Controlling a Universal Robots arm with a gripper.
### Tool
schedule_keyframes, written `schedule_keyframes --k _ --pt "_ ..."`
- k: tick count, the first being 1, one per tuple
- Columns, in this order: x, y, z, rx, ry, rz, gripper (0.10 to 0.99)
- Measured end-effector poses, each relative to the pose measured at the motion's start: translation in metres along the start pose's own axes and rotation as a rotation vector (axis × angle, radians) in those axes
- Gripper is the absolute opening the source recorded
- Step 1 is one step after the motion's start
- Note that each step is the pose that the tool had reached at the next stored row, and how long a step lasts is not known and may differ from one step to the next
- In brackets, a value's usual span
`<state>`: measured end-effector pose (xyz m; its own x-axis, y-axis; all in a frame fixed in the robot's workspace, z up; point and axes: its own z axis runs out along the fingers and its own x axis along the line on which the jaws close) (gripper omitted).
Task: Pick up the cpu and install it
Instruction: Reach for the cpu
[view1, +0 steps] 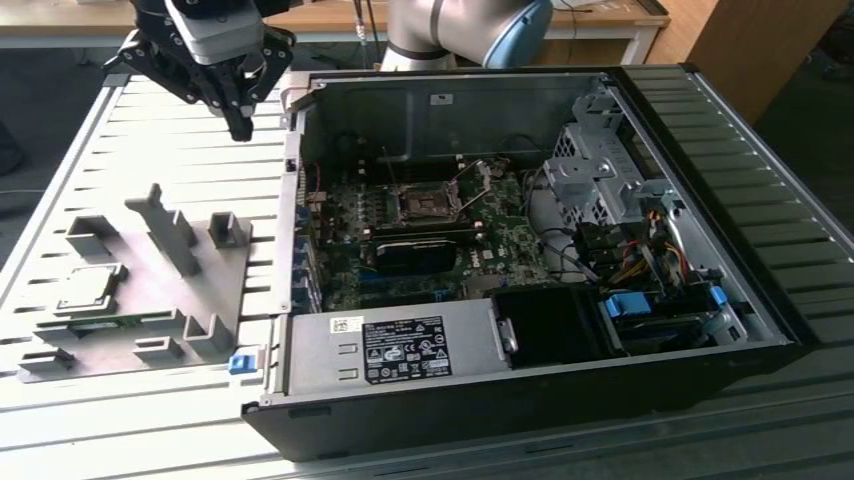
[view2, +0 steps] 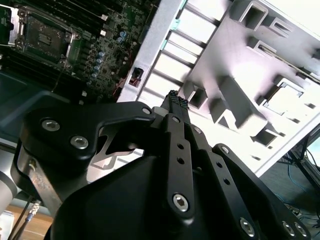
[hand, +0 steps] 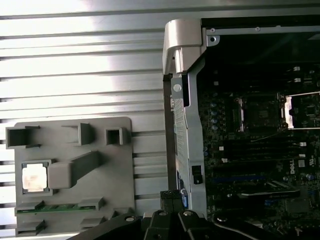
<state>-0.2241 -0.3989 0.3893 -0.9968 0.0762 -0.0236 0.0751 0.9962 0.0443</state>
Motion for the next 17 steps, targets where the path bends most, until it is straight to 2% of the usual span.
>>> schedule_keyframes --k 17 --pt "0.0098 -0.0008 0.0001 0.0 0.0001 0.0 0.106"
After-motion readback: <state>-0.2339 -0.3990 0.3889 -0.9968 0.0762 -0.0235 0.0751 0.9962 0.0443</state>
